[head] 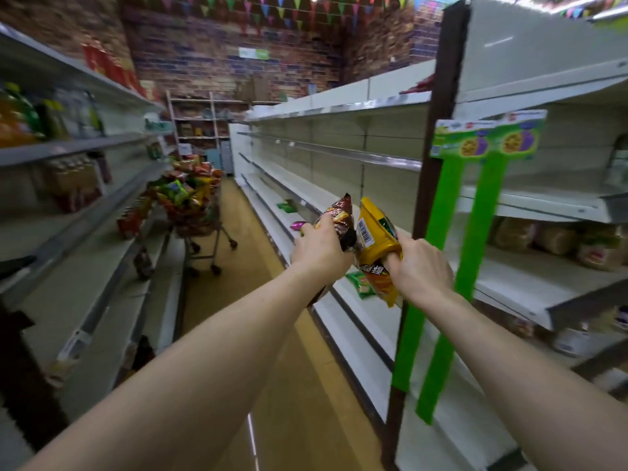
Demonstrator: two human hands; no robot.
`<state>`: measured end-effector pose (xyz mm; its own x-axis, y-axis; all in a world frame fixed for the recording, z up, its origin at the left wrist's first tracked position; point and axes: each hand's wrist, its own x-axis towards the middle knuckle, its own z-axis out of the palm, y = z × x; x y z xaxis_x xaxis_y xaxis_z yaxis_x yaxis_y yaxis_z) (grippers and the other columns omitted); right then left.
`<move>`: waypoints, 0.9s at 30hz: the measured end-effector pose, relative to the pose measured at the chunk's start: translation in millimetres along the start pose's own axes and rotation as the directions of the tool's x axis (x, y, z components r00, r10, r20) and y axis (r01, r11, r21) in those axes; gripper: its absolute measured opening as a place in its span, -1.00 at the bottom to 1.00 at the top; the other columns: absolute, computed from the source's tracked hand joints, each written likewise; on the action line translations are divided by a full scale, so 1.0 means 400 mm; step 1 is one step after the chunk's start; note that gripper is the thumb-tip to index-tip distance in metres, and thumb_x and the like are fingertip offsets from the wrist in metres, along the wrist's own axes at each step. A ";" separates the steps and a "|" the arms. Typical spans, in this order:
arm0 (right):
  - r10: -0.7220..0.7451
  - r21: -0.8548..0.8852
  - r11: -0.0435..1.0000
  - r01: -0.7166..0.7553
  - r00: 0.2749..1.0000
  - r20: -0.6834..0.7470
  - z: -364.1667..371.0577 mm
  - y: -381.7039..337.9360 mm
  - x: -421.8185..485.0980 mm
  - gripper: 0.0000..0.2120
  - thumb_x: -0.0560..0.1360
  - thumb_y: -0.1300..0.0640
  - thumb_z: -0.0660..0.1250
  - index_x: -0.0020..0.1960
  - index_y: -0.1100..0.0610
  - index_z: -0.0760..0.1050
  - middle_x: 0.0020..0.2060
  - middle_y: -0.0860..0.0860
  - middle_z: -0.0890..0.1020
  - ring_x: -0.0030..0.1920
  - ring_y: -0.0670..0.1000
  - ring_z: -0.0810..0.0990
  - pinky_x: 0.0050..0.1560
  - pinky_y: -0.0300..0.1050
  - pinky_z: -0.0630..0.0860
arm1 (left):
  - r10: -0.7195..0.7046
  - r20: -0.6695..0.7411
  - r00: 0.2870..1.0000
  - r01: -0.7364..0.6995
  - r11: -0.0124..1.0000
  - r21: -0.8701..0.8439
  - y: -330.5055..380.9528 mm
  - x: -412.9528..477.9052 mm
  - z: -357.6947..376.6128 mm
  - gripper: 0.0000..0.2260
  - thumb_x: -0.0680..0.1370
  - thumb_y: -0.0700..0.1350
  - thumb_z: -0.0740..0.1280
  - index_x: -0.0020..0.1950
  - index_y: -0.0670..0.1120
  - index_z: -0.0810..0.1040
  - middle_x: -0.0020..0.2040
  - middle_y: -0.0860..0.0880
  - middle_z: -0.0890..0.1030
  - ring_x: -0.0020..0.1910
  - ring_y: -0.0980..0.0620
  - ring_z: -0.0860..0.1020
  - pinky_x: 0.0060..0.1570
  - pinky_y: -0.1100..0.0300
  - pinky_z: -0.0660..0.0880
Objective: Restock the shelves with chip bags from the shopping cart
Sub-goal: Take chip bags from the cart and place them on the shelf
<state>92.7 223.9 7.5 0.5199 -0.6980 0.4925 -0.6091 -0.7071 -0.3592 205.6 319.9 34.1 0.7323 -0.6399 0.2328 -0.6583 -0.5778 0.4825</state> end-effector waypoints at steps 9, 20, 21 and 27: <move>-0.107 0.148 0.983 0.105 0.994 0.007 0.193 -0.165 0.241 -0.77 0.60 0.08 0.16 0.20 0.11 0.46 0.01 0.15 0.59 -0.14 0.12 0.38 -0.18 -0.09 0.28 | -0.146 -0.093 0.985 0.139 0.987 -0.077 -0.164 0.236 -0.073 -0.38 0.50 0.06 0.38 0.47 -0.01 0.18 0.28 -0.17 0.38 0.27 -0.22 0.43 0.18 -0.02 0.40; -0.279 0.284 0.924 0.256 0.959 0.042 0.470 -0.309 0.656 -0.85 0.61 0.09 0.18 0.10 0.14 0.44 -0.02 0.13 0.59 -0.16 0.09 0.40 -0.19 -0.10 0.29 | -0.324 -0.184 0.928 0.306 0.944 -0.122 -0.315 0.656 -0.084 -0.32 0.48 0.08 0.39 0.50 0.02 0.14 0.34 -0.16 0.34 0.32 -0.21 0.38 0.28 -0.05 0.37; -0.286 0.285 0.922 0.261 0.957 0.050 0.488 -0.320 0.688 -0.84 0.61 0.09 0.17 0.10 0.15 0.44 -0.02 0.13 0.59 -0.16 0.10 0.40 -0.19 -0.10 0.28 | -0.333 -0.189 0.924 0.314 0.941 -0.125 -0.326 0.688 -0.084 -0.32 0.48 0.08 0.39 0.50 0.03 0.13 0.35 -0.16 0.34 0.33 -0.21 0.38 0.28 -0.05 0.37; -0.321 0.381 0.881 0.280 0.946 0.047 0.633 -0.373 0.878 -0.74 0.63 0.02 0.18 0.22 0.13 0.46 -0.05 0.07 0.60 -0.13 0.07 0.51 -0.25 -0.15 0.35 | -0.361 -0.204 0.910 0.340 0.931 -0.133 -0.404 0.905 -0.083 -0.30 0.49 0.11 0.38 0.51 0.03 0.10 0.35 -0.16 0.34 0.32 -0.21 0.39 0.26 -0.06 0.41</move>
<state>517.8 55.5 33.5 0.7157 -0.4384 0.5437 -0.1629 -0.8617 -0.4805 582.9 198.3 68.5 0.9396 -0.2702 0.2100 -0.3410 -0.6880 0.6406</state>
